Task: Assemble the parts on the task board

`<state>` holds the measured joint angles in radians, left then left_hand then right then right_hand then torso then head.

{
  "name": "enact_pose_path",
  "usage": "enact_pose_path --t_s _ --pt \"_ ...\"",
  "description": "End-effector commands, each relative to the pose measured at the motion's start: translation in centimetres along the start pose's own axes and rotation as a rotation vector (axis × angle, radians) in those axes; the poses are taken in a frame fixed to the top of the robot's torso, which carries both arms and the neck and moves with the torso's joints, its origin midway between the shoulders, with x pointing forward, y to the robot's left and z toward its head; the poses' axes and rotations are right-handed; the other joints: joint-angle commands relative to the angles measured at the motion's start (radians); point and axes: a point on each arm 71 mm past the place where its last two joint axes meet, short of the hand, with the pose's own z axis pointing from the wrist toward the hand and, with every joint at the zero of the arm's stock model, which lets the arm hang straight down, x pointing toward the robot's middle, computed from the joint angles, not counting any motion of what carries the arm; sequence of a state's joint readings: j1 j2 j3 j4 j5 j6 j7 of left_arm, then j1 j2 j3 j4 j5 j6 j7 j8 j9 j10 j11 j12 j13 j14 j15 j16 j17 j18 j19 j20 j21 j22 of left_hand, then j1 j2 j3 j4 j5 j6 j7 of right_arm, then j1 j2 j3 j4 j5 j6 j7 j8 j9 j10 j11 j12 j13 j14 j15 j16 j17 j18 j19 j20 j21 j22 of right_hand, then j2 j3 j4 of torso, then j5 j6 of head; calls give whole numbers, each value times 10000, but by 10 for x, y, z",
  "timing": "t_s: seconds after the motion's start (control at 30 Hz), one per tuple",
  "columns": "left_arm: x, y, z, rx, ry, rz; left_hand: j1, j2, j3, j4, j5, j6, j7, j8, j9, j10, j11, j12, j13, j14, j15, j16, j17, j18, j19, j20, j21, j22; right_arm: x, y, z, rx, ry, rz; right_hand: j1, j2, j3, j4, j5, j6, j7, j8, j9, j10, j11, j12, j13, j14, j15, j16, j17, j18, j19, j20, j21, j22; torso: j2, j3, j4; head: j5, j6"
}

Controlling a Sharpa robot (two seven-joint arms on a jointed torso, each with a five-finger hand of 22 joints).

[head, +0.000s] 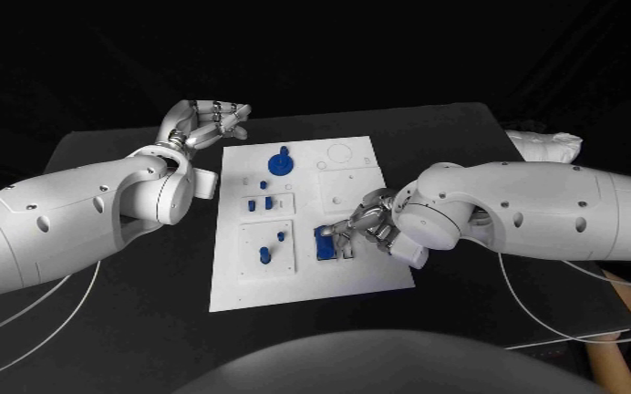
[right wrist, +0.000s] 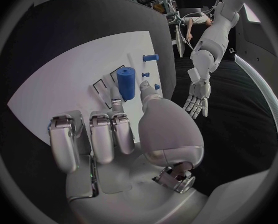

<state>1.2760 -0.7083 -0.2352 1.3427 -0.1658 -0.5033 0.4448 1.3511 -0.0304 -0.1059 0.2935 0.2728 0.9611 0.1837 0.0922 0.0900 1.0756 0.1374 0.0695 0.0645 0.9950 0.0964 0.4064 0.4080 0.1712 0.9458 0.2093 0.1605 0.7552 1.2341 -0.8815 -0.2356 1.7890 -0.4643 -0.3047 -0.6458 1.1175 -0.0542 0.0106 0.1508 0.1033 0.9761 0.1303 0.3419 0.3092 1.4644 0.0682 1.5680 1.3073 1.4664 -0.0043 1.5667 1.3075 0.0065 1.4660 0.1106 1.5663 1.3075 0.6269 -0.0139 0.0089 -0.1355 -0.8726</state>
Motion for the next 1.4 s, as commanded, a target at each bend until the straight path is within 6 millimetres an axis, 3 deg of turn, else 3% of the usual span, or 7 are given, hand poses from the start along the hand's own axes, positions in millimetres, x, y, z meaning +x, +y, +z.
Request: enact_pose_path --t_s 0.03,0.1,0.17,0.43,0.53,0.8,1.4 --pt "3 -2 1 102 220 -51 9 128 -57 -9 58 -73 -9 52 13 -45 8 17 6 -71 31 -26 -15 109 51 37 -40 -7 -7 6 -7 -796 -956 -871 43 114 -304 192 -315 -286 -176 851 838 1064 -160 28 2635 1044 -162 41 2633 -65 1048 -141 44 2633 6 2 -1 14 0" --pt "3 -2 1 103 231 -54 9 128 -57 -9 58 -73 -9 52 13 -45 8 17 6 -71 31 -26 -15 109 51 37 -40 -7 -9 9 -11 -971 -1131 -1133 81 159 -521 360 -382 -533 -264 1547 1556 1064 -224 28 2635 1044 -201 41 2633 -65 1048 -227 44 2633 5 4 1 13 0" --pt "4 -2 1 104 239 -56 9 128 -57 -9 58 -73 -9 52 13 -45 8 17 6 -71 31 -26 -15 109 51 37 -40 -7 -11 10 -14 -1063 -1207 -1373 133 328 -804 627 -422 -1020 -336 2606 2727 1064 -297 28 2635 1044 -247 41 2633 -65 1048 -320 44 2633 4 6 0 20 0" --pt "4 -2 1 103 269 -67 9 128 -57 -9 58 -73 -9 52 13 -45 8 17 6 -71 31 -26 -15 109 51 37 -40 -7 -8 9 -15 -579 -438 -2147 359 681 -1290 916 -456 -1729 -540 4512 5024 1064 -501 28 2635 1044 -427 41 2633 -65 1048 -428 44 2633 3 1 -13 33 0" --pt "4 -2 1 104 266 -65 9 128 -57 -9 58 -73 -9 52 13 -45 8 17 6 -71 31 -26 -15 109 51 37 -40 -7 -4 7 -12 -329 -10 -2392 427 785 -1424 940 -479 -1809 -633 4980 5670 1064 -592 28 2635 1044 -487 41 2633 -65 1048 -504 44 2633 -7 -5 -3 21 0" --pt "4 -2 1 95 253 -63 31 145 -65 -11 73 -77 -9 57 15 -49 8 19 6 -81 33 -23 -22 109 52 39 -54 -23 6 4 -7 22 743 -2843 400 872 -1563 1004 -501 -1797 -705 5232 6093 1064 -659 28 2635 1044 -551 41 2633 -65 1048 -552 44 2633 -4 5 9 35 0" --pt "3 -1 0 83 243 -60 44 157 -66 -13 80 -79 -10 58 15 -51 8 21 6 -84 33 -21 -25 110 54 40 -60 -30 11 3 4 152 879 -2874 301 1069 -1615 1111 -486 -1802 -742 5255 6271 1064 -696 28 2635 1044 -586 41 2633 -65 1048 -586 44 2633 2 -2 5 14 0"
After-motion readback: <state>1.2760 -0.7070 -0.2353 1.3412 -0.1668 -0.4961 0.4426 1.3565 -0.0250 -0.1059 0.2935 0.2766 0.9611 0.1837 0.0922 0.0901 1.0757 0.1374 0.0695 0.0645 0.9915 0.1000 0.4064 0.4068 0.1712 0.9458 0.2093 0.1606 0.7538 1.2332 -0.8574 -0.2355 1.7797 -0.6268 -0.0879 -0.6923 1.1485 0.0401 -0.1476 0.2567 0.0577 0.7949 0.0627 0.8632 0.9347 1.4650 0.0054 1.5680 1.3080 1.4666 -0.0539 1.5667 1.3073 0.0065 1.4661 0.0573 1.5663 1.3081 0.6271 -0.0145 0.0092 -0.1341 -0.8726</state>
